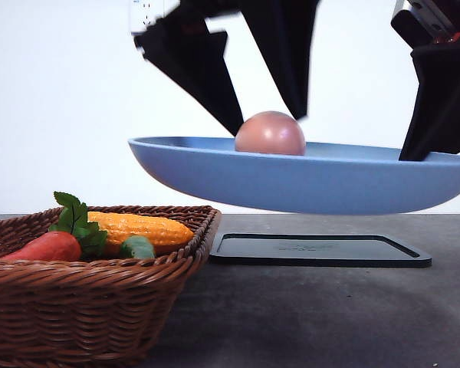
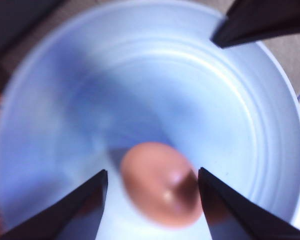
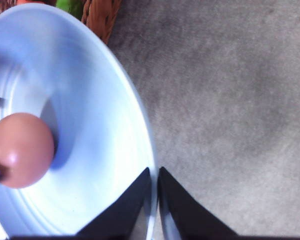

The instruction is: Transfer egg from basket to plate and serve

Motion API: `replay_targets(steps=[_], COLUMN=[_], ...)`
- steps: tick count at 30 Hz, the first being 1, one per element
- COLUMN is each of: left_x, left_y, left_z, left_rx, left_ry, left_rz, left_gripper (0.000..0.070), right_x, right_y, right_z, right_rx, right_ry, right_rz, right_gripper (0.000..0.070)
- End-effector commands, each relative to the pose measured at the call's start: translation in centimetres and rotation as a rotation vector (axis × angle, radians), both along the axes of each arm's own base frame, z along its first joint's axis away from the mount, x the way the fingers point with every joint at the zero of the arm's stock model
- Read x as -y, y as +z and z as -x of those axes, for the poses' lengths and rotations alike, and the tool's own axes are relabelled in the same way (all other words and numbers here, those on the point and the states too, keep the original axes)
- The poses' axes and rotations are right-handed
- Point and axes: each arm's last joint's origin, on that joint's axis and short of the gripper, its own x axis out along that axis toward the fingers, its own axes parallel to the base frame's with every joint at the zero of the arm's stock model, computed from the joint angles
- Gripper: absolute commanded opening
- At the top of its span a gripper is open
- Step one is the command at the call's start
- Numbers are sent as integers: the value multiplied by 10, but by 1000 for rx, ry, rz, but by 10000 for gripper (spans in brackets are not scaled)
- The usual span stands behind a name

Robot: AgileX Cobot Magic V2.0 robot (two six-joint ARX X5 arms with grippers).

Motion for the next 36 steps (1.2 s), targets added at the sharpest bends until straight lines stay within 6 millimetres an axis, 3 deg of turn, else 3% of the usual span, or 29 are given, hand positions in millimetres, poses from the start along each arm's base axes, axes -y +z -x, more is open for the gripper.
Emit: replay_targets(steps=[1,10,19,28,36], left_x=[-3,-68,-152,-214,-240], left_y=[20,90,138,158,157], left_z=[4,23,59,100,117], left_rx=[55,296,555,638,629], left_ry=[-15,108,342,434,470], left_rz=[38,77,166,345,399], left_gripper=[372,371,371,370,370], right_x=[-2,5,24,41,51], right_y=[3,-8,-15,-13,-36], right_z=[-3,-16,-71,-151,-209], right_rx=[13,-28,-60,-33,-65], right_ry=[10,-19,-94,-167,-221], right_rz=[-14,5,30,31,28], right_gripper=[0,0,0,0,0])
